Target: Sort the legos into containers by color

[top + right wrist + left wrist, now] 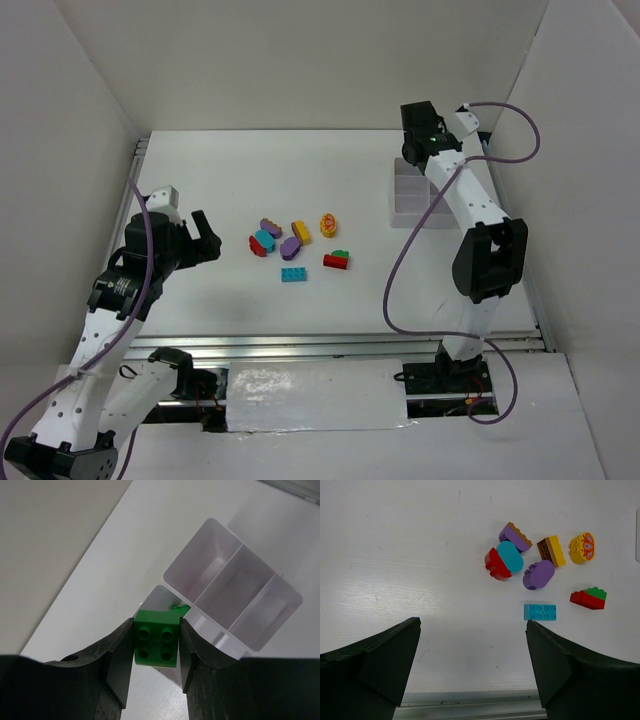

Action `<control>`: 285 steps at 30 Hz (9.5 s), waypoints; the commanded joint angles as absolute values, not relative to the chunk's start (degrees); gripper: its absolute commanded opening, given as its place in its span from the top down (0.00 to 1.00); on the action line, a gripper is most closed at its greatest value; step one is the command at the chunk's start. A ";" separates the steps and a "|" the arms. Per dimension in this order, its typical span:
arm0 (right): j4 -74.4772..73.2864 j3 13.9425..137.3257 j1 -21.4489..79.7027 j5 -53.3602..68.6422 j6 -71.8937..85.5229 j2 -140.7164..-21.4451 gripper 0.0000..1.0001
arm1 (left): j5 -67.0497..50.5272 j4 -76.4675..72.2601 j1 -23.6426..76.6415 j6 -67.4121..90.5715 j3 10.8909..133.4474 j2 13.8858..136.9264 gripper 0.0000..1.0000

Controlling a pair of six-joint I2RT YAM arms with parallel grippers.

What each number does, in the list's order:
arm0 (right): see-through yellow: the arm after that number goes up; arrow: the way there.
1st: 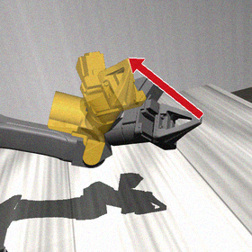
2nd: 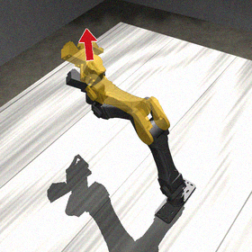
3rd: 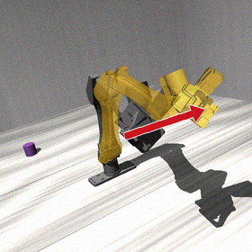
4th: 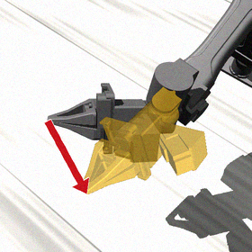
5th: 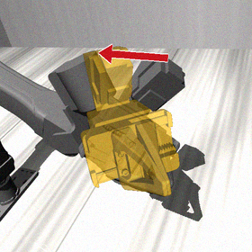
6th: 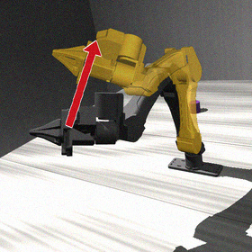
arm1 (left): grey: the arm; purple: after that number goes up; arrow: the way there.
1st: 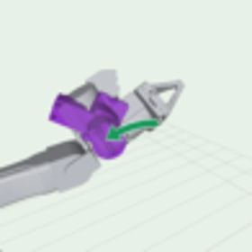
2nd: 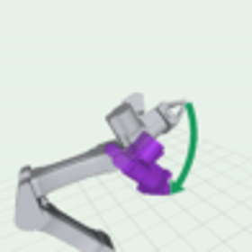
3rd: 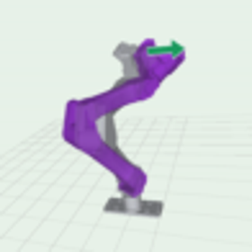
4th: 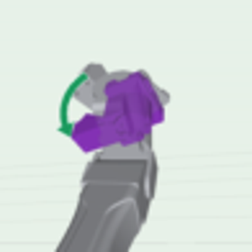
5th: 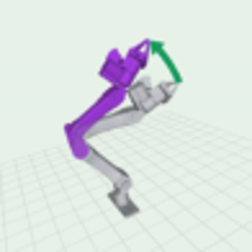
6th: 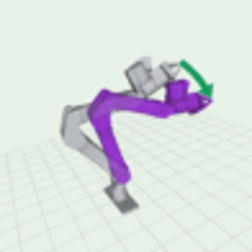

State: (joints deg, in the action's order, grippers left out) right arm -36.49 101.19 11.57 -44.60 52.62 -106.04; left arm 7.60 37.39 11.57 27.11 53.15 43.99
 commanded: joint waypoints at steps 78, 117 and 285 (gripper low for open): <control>-23.21 94.58 9.14 -41.31 72.25 -110.66 0.89 | 1.76 34.28 12.66 24.70 53.61 45.00 0.01; -21.36 92.90 8.26 -38.85 71.46 -111.62 0.50 | 0.62 33.92 12.92 24.35 53.44 45.26 0.01; 3.60 46.58 46.85 31.54 26.80 -48.25 0.02 | -58.06 -4.72 25.93 37.85 49.50 54.76 1.00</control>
State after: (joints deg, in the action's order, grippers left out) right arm 5.80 44.91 46.98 24.69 29.41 -48.49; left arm -45.21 6.98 26.02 36.38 50.74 56.86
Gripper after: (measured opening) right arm 0.983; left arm 0.469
